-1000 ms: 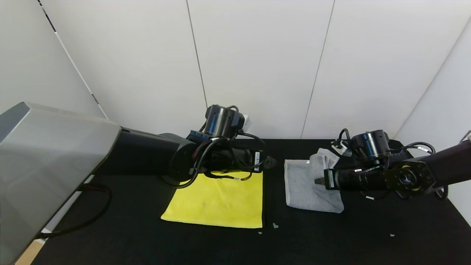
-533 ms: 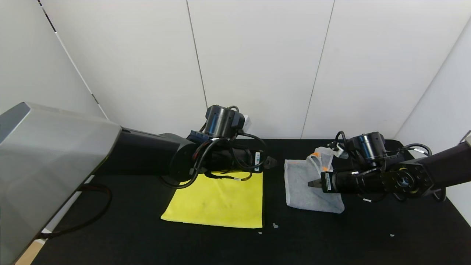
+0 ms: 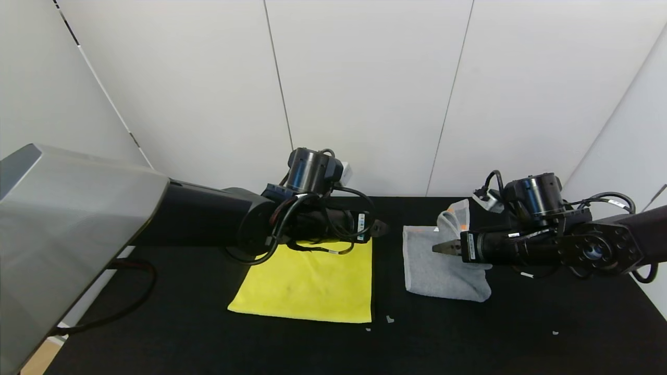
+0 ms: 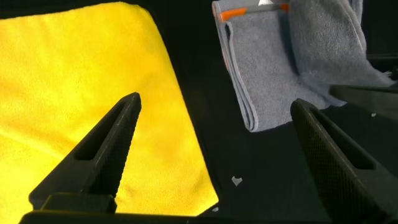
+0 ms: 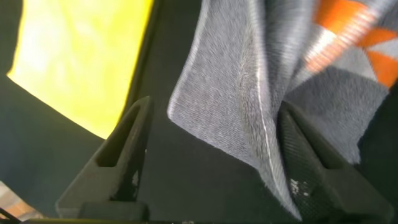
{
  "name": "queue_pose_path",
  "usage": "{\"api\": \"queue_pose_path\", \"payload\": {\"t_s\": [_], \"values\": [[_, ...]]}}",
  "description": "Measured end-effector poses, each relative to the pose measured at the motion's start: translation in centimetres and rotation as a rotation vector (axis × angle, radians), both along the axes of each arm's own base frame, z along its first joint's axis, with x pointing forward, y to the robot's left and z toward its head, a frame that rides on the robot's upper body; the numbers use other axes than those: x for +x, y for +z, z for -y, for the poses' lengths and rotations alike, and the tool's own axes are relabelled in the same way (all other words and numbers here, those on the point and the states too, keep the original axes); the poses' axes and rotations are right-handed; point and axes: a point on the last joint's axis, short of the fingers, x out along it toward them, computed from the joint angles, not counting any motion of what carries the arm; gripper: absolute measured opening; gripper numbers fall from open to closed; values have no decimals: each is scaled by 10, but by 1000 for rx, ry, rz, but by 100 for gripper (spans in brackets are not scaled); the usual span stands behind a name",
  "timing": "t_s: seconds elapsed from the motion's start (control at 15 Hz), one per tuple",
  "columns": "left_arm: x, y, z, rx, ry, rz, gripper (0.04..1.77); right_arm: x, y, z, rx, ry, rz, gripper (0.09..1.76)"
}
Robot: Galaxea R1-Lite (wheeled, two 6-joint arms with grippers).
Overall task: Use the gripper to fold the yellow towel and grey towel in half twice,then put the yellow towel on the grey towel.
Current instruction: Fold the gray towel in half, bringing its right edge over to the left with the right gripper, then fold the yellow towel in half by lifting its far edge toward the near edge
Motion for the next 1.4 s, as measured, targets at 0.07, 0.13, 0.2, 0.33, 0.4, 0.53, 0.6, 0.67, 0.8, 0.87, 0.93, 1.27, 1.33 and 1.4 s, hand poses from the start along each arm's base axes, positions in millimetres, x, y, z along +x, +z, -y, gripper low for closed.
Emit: {"api": "queue_pose_path", "payload": {"t_s": [0.07, 0.13, 0.2, 0.33, 0.4, 0.53, 0.6, 0.67, 0.8, 0.87, 0.93, 1.27, 1.33, 1.4], "values": [[0, 0, 0, 0, 0, 0, 172, -2, 6, -1, 8, 1, 13, 142], [0, 0, 0, 0, 1, 0, 172, -5, 10, -2, 12, 6, 25, 145], [0, 0, 0, 0, 1, 0, 172, -7, 14, -4, 17, 12, 32, 148], [0, 1, -1, -1, 3, 1, 172, -10, 19, -10, 35, 19, 36, 153], [0, 1, -1, -1, 3, 1, 172, -12, 21, -14, 41, 27, 41, 155], [0, 1, -1, -1, 3, 2, 172, -13, 23, -22, 57, 39, 41, 159], [1, 1, -1, -1, 4, 3, 172, -13, 24, -24, 65, 40, 42, 160], [1, 1, -1, -4, 4, 7, 172, -14, 24, -25, 68, 42, 41, 162], [1, 1, -1, -10, 5, 14, 172, -13, 26, -19, 69, 26, 44, 164], [1, 1, -1, -9, 4, 12, 172, -13, 27, -14, 67, 10, 43, 165], [1, 1, -1, -9, 5, 11, 172, -12, 26, -7, 65, -10, 40, 165], [-5, 13, -5, -131, -20, -64, 172, -22, 27, 25, 64, -88, 27, 168], [-5, 16, -11, -132, -8, -60, 172, -27, 32, 24, 67, -82, 38, 168], [-5, 19, -20, -130, 11, -58, 172, -33, 38, 20, 72, -64, 54, 168]]}}
